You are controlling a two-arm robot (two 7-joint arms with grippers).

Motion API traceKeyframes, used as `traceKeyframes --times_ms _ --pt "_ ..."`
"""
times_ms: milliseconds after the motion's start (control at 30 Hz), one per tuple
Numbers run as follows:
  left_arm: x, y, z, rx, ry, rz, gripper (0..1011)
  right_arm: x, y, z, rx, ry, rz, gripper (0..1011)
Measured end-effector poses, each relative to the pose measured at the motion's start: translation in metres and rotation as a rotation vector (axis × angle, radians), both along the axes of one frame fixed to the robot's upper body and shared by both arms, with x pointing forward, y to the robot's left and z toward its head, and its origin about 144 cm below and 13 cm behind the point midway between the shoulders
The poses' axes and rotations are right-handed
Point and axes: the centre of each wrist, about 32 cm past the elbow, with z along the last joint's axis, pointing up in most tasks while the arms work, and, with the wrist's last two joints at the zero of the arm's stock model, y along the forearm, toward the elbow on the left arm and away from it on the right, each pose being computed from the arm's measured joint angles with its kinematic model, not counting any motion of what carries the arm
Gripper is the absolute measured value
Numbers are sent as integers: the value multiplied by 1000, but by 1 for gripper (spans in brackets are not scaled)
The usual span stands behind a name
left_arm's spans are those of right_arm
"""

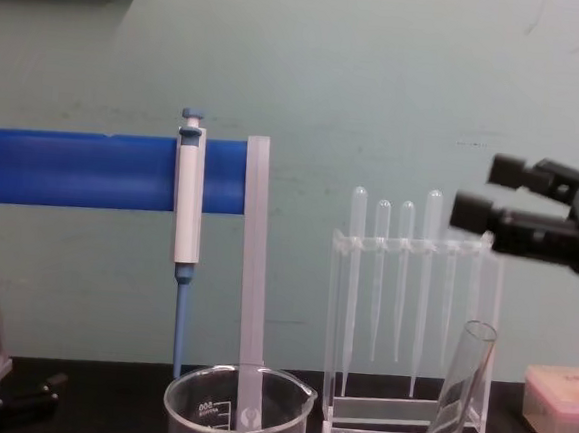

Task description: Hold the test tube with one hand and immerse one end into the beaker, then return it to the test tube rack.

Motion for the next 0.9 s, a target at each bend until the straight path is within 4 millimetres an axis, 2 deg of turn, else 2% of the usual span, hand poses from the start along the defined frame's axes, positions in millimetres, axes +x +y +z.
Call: traceKeyframes --times_ms 300,500,633,900 --pt "0 0 0 0 0 0 1000 -19 -8 -15 58 23 -312 1002" --pt "0 0 0 0 0 0 1000 -32 2 -32 7 121 -590 1002" --pt "0 0 0 0 0 0 1000 -34 7 -43 -12 161 -691 1002" --pt "0 0 0 0 0 0 1000 -34 10 -56 -21 196 -748 1002"
